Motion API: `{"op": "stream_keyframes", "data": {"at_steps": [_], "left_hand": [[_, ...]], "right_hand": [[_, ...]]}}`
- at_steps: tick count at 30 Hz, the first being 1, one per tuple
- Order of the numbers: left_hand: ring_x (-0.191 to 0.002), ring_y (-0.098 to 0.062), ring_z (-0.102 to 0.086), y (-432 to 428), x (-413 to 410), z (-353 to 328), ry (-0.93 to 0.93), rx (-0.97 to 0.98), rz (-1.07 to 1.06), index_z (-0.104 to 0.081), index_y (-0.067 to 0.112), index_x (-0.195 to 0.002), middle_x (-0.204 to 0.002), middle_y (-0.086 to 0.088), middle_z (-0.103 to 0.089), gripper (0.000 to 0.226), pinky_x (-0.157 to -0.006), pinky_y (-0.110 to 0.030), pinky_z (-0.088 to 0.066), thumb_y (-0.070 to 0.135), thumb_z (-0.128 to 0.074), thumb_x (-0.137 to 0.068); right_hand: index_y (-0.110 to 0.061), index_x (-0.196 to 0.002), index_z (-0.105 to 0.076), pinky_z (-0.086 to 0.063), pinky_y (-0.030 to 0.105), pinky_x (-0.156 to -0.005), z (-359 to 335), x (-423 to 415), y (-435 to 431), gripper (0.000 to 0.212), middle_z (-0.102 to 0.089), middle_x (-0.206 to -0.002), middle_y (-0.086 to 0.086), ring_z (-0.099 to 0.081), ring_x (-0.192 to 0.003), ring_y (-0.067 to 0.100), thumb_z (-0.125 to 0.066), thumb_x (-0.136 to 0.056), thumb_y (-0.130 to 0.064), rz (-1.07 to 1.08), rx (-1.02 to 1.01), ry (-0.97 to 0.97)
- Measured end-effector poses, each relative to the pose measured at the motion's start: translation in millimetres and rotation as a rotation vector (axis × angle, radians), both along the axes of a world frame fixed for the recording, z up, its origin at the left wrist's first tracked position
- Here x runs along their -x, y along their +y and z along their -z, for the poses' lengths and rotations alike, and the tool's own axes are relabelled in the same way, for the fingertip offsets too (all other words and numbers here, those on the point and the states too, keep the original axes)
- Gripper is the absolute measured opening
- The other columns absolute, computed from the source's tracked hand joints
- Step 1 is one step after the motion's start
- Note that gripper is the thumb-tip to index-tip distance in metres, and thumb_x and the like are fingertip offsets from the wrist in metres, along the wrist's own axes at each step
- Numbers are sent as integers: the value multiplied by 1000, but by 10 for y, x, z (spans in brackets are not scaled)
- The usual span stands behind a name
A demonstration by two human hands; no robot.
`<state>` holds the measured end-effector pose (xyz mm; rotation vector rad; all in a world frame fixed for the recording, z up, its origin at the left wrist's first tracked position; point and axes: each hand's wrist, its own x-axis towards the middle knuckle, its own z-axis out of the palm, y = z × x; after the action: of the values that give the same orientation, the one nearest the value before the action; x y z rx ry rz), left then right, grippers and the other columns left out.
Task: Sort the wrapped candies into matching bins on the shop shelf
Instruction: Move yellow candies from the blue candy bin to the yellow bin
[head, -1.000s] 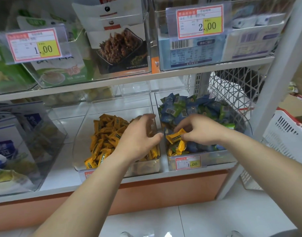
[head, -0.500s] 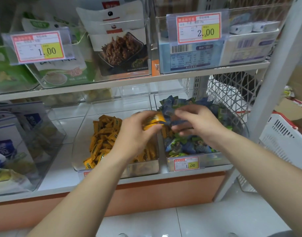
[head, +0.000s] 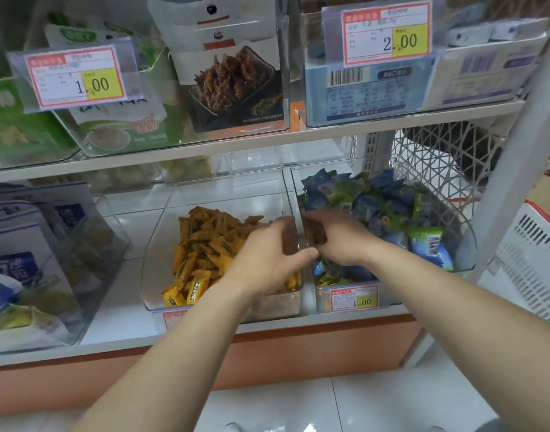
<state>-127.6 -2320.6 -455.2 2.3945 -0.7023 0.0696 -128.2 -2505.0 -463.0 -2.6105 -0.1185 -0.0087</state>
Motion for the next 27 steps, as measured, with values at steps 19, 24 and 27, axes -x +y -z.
{"op": "stream_keyframes", "data": {"at_steps": [19, 24, 27], "left_hand": [[-80, 14, -58, -8, -108, -159, -90, 272, -142, -65, 37, -103, -81, 28, -60, 14, -66, -5, -42, 45, -63, -92], [-83, 1, -61, 227, -188, -79, 6, 173, -202, -59, 38, -98, -88, 17, -65, 13, -66, -21, -49, 46, -65, -90], [-89, -6, -65, 196, -195, -19, 45, 135, -172, -65, 31, -105, -94, 11, -70, 20, -74, -26, -53, 43, -67, -88]], "right_hand": [[-24, -106, -70, -51, 25, -74, -286, 193, -128, 12, -74, -100, -3, -70, -90, 14, -60, -99, -26, 177, -568, -204], [-29, -132, -61, -54, 35, -90, -54, 84, -199, 37, -65, -126, -2, -62, -109, 21, -59, -96, -29, 91, 103, 22], [-29, -125, -61, -55, 38, -84, -58, 30, -223, 36, -62, -118, -2, -61, -102, 23, -63, -89, -36, 128, 253, -23]]}}
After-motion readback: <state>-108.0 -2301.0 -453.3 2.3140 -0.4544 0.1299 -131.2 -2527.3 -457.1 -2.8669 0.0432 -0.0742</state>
